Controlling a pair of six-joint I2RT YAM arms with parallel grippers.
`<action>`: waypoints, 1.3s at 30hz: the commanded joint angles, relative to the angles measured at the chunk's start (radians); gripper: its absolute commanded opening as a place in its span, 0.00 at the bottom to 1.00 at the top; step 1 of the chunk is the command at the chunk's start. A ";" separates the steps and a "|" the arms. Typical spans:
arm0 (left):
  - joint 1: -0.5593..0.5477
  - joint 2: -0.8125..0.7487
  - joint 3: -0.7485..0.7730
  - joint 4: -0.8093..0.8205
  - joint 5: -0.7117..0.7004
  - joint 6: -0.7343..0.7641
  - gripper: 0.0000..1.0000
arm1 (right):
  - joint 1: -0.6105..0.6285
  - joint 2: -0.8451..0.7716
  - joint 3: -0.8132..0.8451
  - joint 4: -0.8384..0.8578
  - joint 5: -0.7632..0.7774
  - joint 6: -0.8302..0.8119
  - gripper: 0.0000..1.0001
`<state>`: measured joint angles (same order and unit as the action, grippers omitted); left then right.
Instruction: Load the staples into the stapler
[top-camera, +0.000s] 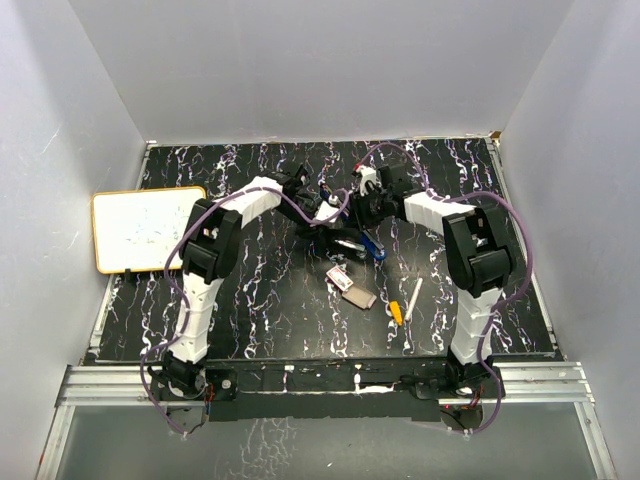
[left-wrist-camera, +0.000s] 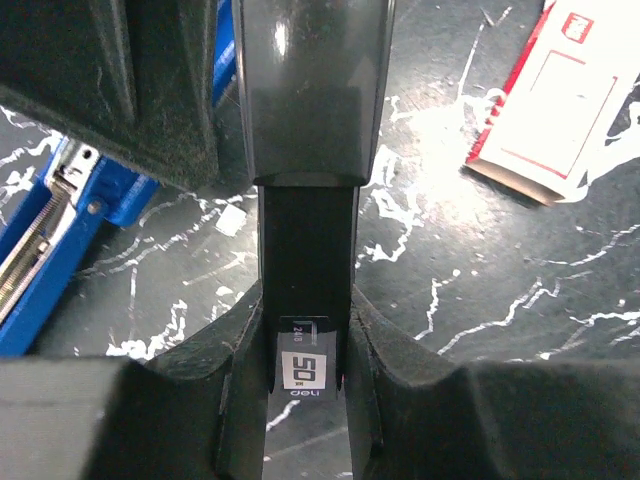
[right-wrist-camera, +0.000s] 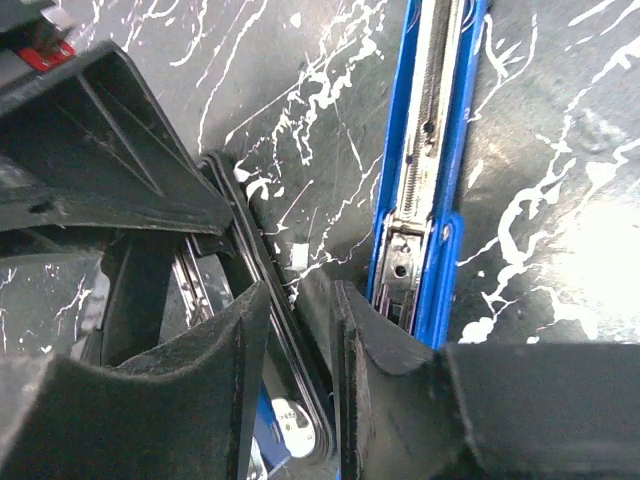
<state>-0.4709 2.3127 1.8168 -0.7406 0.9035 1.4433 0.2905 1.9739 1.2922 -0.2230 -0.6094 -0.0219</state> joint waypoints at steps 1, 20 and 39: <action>0.031 -0.085 -0.068 -0.073 -0.060 0.012 0.00 | 0.004 -0.001 0.062 -0.056 -0.006 -0.060 0.34; 0.170 -0.315 -0.353 0.053 -0.270 -0.230 0.56 | 0.005 -0.077 0.151 -0.030 -0.027 -0.050 0.39; 0.240 -0.563 -0.486 0.267 -0.138 -0.555 0.88 | 0.147 0.047 0.176 0.094 -0.120 0.047 0.58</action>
<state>-0.2420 1.8343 1.3682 -0.5007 0.7238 0.9604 0.4198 1.9701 1.4124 -0.1745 -0.7147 0.0032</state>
